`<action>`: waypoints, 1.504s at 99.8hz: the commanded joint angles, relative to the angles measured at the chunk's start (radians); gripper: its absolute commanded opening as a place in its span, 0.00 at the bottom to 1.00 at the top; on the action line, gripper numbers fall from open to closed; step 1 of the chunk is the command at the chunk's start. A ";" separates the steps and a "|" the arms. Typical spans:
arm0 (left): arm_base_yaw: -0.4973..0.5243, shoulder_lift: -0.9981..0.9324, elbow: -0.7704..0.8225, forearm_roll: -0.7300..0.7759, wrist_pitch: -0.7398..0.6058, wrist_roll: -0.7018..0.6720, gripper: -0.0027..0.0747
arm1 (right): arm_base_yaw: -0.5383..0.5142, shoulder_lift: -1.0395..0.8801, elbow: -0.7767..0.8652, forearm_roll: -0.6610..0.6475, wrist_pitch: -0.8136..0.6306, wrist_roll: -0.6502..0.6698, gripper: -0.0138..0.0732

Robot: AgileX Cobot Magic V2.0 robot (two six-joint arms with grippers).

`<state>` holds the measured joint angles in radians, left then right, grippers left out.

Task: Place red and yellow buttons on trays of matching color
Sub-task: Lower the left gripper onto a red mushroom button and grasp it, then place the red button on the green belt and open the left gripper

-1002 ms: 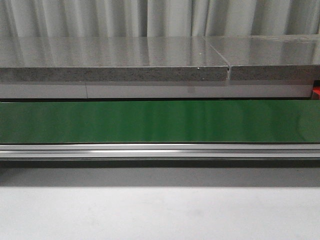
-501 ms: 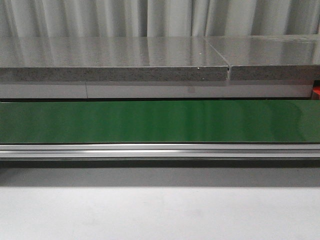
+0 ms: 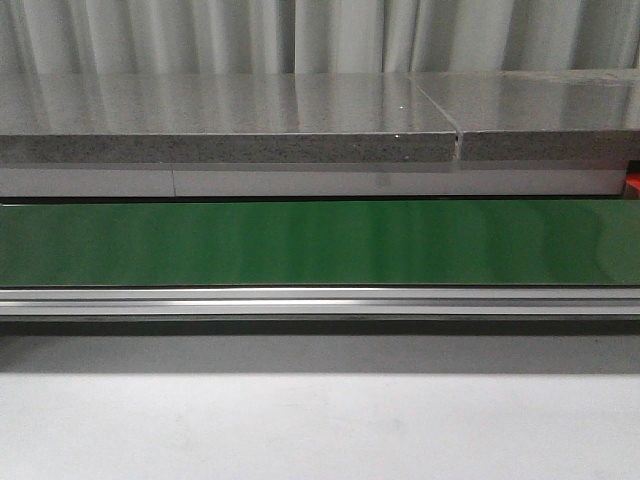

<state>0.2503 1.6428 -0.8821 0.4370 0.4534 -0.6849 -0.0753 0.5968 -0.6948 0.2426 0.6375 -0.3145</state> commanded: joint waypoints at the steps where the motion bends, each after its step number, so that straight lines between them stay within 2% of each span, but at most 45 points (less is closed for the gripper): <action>1: 0.002 -0.035 -0.026 0.008 -0.032 -0.008 0.38 | 0.001 0.000 -0.026 0.011 -0.062 -0.009 0.08; 17: 0.000 -0.054 -0.026 0.008 -0.020 -0.008 0.18 | 0.001 0.000 -0.026 0.011 -0.062 -0.009 0.08; 34: 0.000 -0.124 -0.026 -0.002 0.006 -0.008 0.09 | 0.001 0.000 -0.026 0.011 -0.062 -0.009 0.08; 57: -0.028 -0.312 -0.026 -0.020 0.028 0.004 0.09 | 0.001 0.000 -0.026 0.011 -0.062 -0.009 0.08; 84: -0.155 -0.484 -0.026 -0.020 0.009 0.080 0.09 | 0.001 0.000 -0.026 0.011 -0.062 -0.009 0.08; 113: -0.301 -0.422 -0.056 -0.020 0.036 0.100 0.09 | 0.001 0.000 -0.026 0.011 -0.063 -0.009 0.08; 150: -0.324 -0.248 -0.129 -0.077 0.082 0.124 0.09 | 0.001 0.000 -0.026 0.011 -0.063 -0.009 0.08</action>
<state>-0.0653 1.3968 -0.9753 0.3686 0.5702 -0.5618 -0.0753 0.5968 -0.6948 0.2426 0.6392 -0.3165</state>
